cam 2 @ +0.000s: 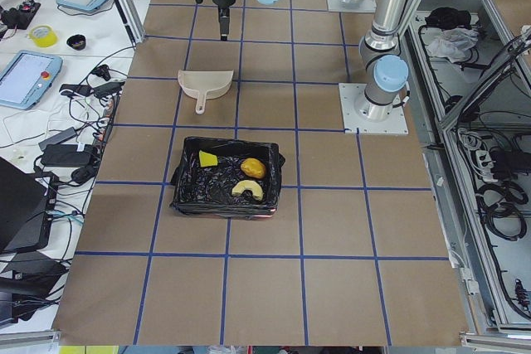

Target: Sweep and dump trash into bin

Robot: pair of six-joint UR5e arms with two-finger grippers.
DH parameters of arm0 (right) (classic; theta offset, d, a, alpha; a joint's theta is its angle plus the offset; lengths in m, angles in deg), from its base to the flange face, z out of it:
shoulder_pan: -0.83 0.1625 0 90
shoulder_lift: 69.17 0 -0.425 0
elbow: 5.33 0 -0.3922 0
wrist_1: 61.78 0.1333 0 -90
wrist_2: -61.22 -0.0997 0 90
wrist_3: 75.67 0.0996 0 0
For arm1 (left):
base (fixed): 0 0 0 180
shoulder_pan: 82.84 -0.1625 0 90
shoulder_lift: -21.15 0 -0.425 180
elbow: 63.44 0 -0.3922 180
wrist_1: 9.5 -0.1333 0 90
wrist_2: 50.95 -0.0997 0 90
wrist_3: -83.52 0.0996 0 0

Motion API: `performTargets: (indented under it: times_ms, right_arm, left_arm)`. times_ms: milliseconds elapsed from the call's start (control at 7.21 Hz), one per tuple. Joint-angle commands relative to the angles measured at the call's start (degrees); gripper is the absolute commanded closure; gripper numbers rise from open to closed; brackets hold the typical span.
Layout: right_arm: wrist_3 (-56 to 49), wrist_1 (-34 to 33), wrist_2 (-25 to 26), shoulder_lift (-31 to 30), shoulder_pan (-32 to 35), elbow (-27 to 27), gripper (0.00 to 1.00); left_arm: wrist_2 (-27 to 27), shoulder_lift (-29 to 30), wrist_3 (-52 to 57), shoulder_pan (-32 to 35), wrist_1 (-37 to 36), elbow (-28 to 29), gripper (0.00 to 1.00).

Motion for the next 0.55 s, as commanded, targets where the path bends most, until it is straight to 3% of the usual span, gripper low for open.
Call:
performTargets:
  times_ms: [0,416]
  right_arm:
    - [0.0,0.1,0.1,0.0,-0.1,0.1,0.0]
    - [0.0,0.3,0.0,0.0,0.1,0.0,0.0]
  left_arm:
    - [4.1,-1.7,6.7,0.5,7.2,2.8,0.0]
    - [2.8,-3.2,7.2,1.6,9.0,2.7,0.0]
